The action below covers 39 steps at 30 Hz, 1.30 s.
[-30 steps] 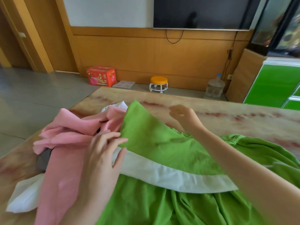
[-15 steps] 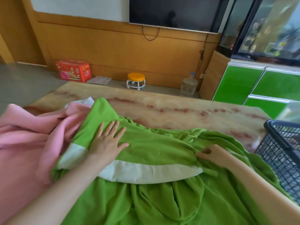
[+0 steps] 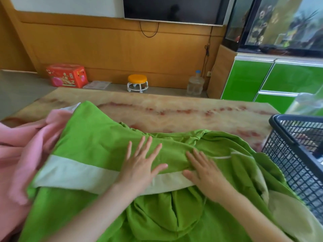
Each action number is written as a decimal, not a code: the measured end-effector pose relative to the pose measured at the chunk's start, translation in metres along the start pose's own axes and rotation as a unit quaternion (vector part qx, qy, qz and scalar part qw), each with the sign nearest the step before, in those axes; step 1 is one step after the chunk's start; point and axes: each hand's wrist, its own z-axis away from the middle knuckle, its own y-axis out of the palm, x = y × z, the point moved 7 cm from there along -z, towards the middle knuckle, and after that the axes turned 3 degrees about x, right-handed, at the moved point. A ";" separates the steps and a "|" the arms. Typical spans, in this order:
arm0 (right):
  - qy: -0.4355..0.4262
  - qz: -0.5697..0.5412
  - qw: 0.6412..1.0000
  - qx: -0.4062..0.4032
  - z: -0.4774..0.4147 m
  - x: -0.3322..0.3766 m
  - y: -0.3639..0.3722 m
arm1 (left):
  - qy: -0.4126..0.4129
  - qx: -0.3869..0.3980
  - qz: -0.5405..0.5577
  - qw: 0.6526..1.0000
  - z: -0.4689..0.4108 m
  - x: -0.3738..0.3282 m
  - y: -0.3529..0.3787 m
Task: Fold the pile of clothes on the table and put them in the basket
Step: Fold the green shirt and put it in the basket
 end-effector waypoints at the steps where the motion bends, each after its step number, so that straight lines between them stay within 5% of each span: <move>1: -0.004 0.007 1.000 0.012 0.004 0.002 0.015 | 0.007 0.025 0.008 1.000 0.002 -0.007 0.016; 12: 0.040 -0.022 0.998 0.036 0.005 -0.003 0.027 | 0.004 0.114 -0.009 0.993 0.008 -0.004 0.062; 18: -0.018 -0.071 0.997 -0.001 0.060 0.036 0.014 | 0.029 0.102 0.069 0.992 0.053 -0.047 0.043; 25: 0.010 -0.071 0.997 0.024 0.089 0.044 0.049 | 0.010 0.148 0.005 0.989 0.090 -0.046 0.072; 30: 0.068 -0.142 0.984 -0.082 0.128 0.044 0.012 | 0.022 0.142 0.090 0.986 0.077 -0.052 0.050; 34: 0.164 -0.261 0.898 -0.314 0.208 0.004 -0.023 | 0.019 0.069 0.305 0.950 0.079 -0.066 0.026; 39: 0.292 -0.384 0.784 -0.391 0.267 -0.038 0.002 | 0.085 0.070 0.310 0.944 0.092 -0.120 0.011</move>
